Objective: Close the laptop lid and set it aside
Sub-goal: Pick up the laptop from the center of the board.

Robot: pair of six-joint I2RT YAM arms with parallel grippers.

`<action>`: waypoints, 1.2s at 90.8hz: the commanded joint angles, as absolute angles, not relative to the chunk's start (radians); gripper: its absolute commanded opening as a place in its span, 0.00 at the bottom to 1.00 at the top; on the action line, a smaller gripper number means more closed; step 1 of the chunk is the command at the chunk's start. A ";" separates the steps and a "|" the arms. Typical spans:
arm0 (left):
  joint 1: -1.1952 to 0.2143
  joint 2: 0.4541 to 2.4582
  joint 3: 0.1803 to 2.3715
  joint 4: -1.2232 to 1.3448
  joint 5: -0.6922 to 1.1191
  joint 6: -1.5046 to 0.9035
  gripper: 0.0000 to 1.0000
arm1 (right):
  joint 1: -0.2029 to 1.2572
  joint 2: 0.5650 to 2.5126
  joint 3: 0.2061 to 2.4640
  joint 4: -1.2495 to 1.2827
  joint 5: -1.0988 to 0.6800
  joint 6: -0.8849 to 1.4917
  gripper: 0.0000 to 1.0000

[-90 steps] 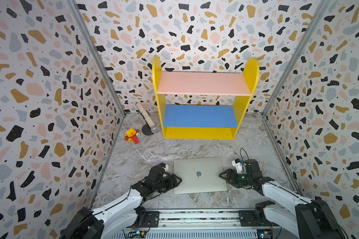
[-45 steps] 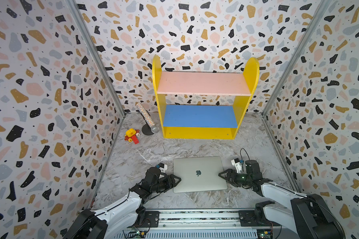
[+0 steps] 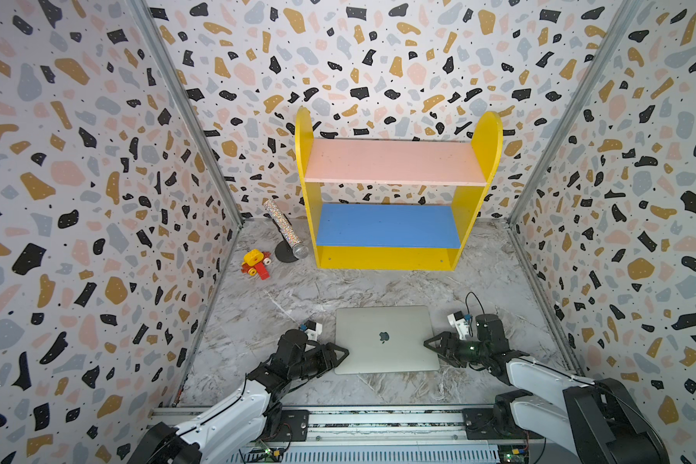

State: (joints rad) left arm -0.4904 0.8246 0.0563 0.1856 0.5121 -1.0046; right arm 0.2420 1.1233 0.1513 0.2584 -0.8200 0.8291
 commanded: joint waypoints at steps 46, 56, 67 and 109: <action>-0.490 0.648 0.038 0.222 0.576 -1.082 0.46 | 0.250 1.058 0.160 0.379 -0.938 0.952 0.55; -0.491 0.632 0.041 0.221 0.577 -1.089 0.43 | 0.250 1.029 0.161 0.375 -0.940 0.971 0.53; -0.491 0.615 0.044 0.226 0.581 -1.095 0.38 | 0.250 0.997 0.162 0.367 -0.939 0.991 0.52; -0.490 0.567 0.052 0.199 0.575 -1.104 0.24 | 0.250 0.939 0.162 0.344 -0.940 1.034 0.43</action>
